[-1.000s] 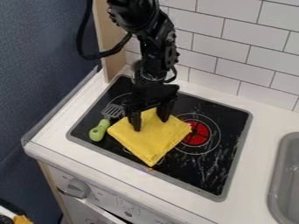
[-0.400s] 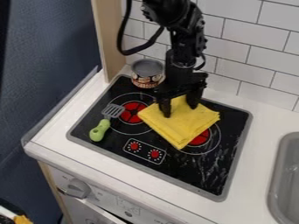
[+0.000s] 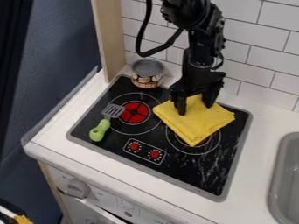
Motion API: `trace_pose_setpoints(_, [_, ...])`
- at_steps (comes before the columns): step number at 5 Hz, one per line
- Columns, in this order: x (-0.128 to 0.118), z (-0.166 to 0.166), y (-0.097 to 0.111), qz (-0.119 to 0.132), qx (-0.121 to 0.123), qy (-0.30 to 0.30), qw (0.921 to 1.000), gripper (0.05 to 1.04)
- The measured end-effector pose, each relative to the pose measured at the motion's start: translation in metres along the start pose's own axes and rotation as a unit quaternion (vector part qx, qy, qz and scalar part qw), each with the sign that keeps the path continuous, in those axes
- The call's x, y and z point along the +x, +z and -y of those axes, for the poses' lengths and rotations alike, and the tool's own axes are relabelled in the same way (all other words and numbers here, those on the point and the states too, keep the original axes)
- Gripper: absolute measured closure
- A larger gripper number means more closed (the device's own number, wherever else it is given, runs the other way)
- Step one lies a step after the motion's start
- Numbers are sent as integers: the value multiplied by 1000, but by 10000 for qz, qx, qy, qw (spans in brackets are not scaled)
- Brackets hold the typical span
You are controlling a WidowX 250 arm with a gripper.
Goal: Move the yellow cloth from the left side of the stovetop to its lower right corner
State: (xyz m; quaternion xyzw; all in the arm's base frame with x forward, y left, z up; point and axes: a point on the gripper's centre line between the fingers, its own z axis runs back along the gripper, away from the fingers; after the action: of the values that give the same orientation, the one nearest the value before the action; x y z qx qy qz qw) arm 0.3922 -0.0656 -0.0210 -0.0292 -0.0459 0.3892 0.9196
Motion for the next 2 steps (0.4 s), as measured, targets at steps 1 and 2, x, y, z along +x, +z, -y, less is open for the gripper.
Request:
trace_pose_setpoints(1, [-29,3,2,-69,-82,-233,9997,83])
trace_pose_setpoints(2, [-54,1,5,-149,-252,-455,9985,83])
